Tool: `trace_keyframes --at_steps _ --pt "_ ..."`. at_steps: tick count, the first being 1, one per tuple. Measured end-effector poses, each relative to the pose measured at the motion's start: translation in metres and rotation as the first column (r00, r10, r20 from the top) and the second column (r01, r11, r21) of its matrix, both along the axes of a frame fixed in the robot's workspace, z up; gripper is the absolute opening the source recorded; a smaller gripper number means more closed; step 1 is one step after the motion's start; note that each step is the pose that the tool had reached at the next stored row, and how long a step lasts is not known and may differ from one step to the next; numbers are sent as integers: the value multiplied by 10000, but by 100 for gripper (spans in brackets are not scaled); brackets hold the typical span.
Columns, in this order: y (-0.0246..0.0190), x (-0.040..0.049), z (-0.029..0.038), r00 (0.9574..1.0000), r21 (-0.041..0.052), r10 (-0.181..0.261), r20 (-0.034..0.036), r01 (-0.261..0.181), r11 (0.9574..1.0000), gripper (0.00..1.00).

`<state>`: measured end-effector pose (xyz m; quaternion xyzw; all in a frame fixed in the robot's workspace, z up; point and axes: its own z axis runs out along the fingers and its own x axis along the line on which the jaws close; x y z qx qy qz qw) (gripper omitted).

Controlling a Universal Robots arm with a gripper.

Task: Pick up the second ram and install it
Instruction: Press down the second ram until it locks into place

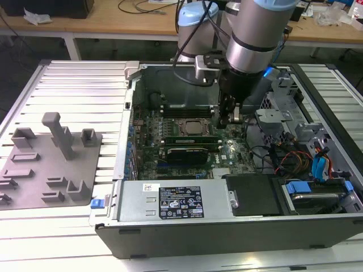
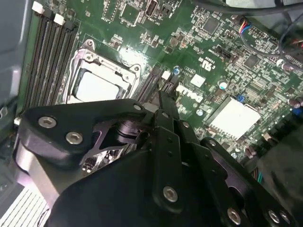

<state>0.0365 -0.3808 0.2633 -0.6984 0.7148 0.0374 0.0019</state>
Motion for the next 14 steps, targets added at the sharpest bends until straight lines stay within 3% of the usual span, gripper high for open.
trace_keyframes --at_steps 3,8,10,13,14 --pt "0 -62 -172 10000 0 74 0 -74 10000 11" --pt "3 -68 -361 10000 -16 78 -4 -78 10000 11" --pt "0 -69 -368 10000 32 74 0 -74 10000 11" --pt "-1 -84 -271 10000 111 76 39 -76 9999 11" --pt "0 -122 -268 9999 154 77 66 -78 9999 11"
